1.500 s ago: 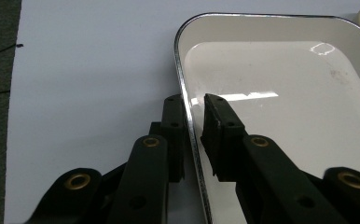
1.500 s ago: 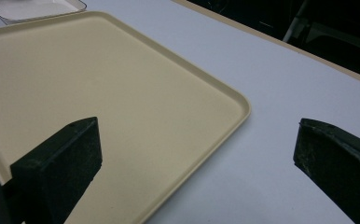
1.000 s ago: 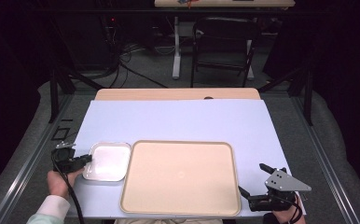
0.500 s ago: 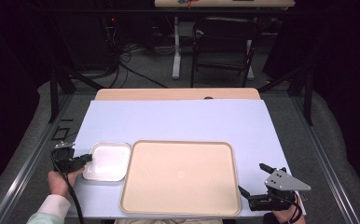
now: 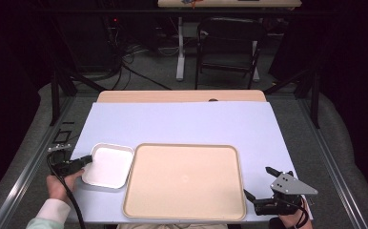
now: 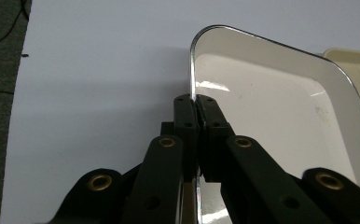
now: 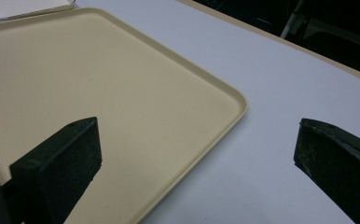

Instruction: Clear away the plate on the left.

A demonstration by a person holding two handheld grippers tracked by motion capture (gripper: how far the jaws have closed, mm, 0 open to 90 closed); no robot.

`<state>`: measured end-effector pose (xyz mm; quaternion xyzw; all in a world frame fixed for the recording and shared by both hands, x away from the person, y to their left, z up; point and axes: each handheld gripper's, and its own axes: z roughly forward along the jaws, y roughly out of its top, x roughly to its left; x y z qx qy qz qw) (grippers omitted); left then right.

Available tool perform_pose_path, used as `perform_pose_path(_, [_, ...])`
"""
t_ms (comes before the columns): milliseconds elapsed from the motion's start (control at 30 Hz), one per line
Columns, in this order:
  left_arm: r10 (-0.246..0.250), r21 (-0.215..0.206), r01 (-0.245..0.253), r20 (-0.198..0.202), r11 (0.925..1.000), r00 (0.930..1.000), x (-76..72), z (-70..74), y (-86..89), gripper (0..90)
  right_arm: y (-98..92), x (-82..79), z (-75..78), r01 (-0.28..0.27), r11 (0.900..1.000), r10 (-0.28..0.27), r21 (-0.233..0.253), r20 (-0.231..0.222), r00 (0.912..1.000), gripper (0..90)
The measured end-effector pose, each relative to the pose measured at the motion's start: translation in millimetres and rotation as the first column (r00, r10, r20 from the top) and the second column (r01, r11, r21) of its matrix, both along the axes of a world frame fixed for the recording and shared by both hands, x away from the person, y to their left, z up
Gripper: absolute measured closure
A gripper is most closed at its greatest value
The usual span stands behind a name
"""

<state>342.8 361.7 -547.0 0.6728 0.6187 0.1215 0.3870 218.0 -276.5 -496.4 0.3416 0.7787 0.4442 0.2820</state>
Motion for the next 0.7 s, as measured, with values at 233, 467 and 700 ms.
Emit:
perform_pose_path(233, [-0.003,-0.013,0.003,0.032,0.9999,0.9995,-3.2,5.0,-0.9,88.3,1.4,0.7,0.8,0.002,1.000,-0.002,0.002,0.002,1.0000,0.2])
perform_pose_path(467, [0.003,-0.034,-0.001,0.056,0.9994,0.9984,-7.3,10.6,0.8,88.3,1.6,1.4,1.0,0.007,1.000,-0.007,0.005,0.001,1.0000,0.1])
perform_pose_path(700, [0.013,-0.048,-0.008,0.091,0.9988,0.9958,-11.8,17.5,1.9,88.3,1.8,3.3,1.4,0.017,1.000,-0.017,0.011,-0.005,0.9998,0.1])
